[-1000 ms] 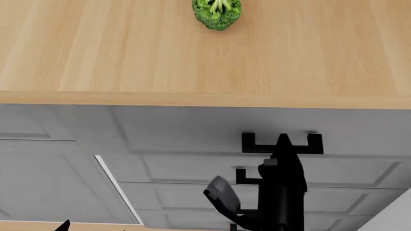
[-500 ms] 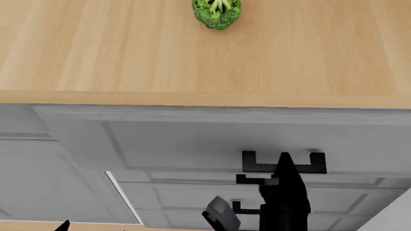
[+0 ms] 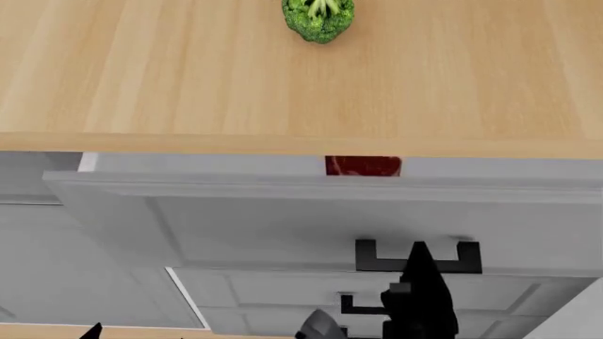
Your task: Open the right drawer.
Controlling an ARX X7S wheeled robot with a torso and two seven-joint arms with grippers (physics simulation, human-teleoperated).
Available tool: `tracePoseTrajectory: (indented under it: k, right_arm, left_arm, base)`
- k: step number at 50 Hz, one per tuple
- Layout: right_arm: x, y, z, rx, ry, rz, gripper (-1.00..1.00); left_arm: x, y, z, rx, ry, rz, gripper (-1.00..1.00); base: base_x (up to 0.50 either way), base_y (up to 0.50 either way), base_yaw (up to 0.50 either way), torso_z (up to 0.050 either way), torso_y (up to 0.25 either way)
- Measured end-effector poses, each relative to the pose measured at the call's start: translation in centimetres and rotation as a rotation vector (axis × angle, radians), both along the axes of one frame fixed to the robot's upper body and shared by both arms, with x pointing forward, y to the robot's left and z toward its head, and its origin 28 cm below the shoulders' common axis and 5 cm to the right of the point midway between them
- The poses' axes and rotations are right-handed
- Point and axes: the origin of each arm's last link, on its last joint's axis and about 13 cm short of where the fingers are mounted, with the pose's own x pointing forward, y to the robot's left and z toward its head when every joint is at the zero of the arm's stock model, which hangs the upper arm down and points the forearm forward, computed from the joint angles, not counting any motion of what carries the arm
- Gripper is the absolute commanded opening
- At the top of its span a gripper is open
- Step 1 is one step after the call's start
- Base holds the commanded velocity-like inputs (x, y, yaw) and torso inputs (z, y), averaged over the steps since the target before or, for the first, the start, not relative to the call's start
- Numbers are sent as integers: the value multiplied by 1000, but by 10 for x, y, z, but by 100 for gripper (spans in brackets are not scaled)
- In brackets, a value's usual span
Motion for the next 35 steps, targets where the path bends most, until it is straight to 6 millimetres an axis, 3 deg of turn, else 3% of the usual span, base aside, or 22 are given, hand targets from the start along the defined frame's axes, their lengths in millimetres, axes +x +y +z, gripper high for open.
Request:
tracePoseTrajectory:
  k: [35]
  right_arm:
    - [-9, -1, -2, -26, 5, 3, -100]
  left_arm:
    - [0, 0, 0, -1, 0, 1, 100]
  base:
    - [-1, 1, 1, 1, 1]
